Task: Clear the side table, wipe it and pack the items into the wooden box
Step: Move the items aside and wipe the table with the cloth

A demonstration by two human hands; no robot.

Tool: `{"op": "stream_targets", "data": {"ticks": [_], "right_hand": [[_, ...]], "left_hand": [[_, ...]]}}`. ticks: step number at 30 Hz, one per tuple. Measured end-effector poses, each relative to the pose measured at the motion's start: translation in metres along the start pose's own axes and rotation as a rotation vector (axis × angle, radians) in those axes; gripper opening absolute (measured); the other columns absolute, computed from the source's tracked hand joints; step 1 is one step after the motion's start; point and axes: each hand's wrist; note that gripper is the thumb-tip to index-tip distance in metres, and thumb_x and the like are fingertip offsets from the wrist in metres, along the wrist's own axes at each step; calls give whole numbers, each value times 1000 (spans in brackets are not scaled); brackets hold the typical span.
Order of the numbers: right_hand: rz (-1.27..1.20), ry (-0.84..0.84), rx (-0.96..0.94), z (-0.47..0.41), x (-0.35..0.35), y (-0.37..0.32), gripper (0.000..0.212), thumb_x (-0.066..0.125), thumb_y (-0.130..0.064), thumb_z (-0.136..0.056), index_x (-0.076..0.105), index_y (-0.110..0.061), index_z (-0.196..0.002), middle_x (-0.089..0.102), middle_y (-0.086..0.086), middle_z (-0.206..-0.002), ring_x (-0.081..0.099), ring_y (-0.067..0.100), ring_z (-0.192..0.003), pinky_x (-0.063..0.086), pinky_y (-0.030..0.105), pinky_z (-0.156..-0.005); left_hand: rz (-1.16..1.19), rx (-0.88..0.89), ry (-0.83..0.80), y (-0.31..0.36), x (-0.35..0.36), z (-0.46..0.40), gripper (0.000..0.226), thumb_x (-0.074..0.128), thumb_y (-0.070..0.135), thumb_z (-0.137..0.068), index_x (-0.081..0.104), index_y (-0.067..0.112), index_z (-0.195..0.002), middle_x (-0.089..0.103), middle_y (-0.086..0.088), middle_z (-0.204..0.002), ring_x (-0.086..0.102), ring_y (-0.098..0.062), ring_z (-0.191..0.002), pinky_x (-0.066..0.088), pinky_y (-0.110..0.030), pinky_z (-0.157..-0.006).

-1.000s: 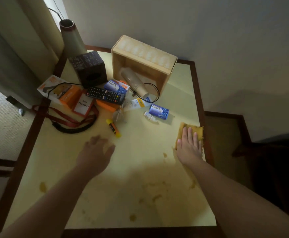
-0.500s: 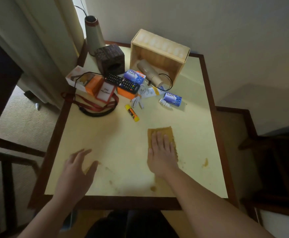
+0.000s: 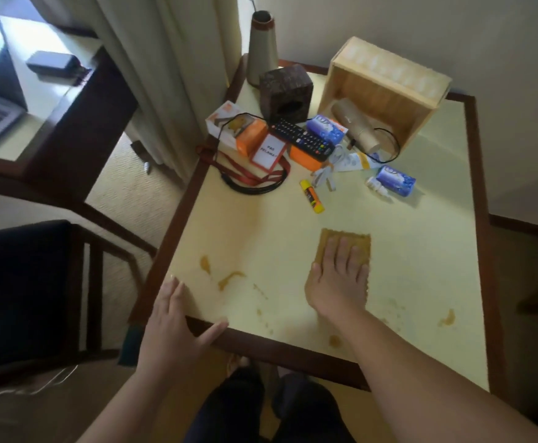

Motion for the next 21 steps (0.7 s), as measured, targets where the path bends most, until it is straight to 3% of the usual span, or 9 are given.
{"op": "stream_targets", "data": {"ticks": [7, 14, 17, 21], "right_hand": [[137, -12, -332, 15, 26, -62, 63, 2, -47, -107, -27, -25, -159, -35, 0, -166, -30, 27, -154, -14, 53, -126], [358, -92, -761, 11, 31, -95, 59, 1, -50, -108, -33, -38, -155, -42, -12, -161, -41, 16, -148, -20, 46, -124], [405, -106, -822, -15, 23, -117, 60, 4, -50, -107, -29, -41, -156, -40, -13, -163, -39, 14, -149, -19, 46, -124], [390, -73, -749, -42, 15, -159, 61, 7, -48, -109, -28, -39, -157, -37, -8, -165, -36, 19, -151, -16, 48, -125]], "left_hand": [[3, -29, 13, -22, 3, 4, 125, 49, 91, -72, 5, 24, -168, -11, 11, -173, -5, -16, -161, 14, -48, -129], [23, -33, 36, -28, 8, 3, 123, 57, 86, -77, 0, 25, -167, -18, 12, -172, -15, -10, -157, 3, -38, -128], [39, -48, 38, -29, 10, 0, 125, 64, 82, -76, 0, 25, -167, -18, 12, -171, -16, -9, -156, 2, -37, -127], [46, -62, 2, -33, 8, -2, 125, 67, 79, -78, -5, 28, -167, -20, 13, -171, -17, -8, -156, 2, -37, -128]]}}
Point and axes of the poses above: each hand's wrist, its own z-axis away from the middle knuckle, its own x-axis out of the palm, y = z × x
